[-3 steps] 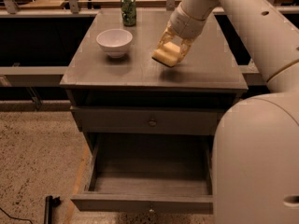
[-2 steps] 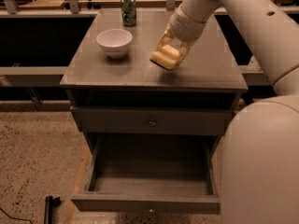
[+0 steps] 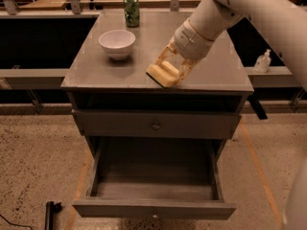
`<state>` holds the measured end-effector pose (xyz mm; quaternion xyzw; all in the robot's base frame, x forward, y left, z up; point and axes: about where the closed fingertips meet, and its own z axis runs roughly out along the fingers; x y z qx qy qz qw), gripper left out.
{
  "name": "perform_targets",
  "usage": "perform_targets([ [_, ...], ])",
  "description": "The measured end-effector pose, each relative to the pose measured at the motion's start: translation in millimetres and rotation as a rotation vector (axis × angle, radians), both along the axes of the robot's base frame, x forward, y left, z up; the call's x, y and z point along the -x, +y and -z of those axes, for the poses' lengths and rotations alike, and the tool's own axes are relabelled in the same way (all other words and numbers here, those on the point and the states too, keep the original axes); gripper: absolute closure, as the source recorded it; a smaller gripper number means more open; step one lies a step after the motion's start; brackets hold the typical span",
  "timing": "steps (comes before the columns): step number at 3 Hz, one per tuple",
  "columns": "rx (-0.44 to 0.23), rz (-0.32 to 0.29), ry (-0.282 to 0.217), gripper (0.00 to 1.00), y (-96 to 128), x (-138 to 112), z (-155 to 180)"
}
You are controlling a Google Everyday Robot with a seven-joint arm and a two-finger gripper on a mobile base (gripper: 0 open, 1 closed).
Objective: Place sponge into middle drawer
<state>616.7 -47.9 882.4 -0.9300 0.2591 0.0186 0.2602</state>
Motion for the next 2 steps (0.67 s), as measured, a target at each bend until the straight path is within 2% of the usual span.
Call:
perform_targets([
  [2, -0.113, 0.156, 0.174, 1.00, 8.2, 76.3, 5.1],
])
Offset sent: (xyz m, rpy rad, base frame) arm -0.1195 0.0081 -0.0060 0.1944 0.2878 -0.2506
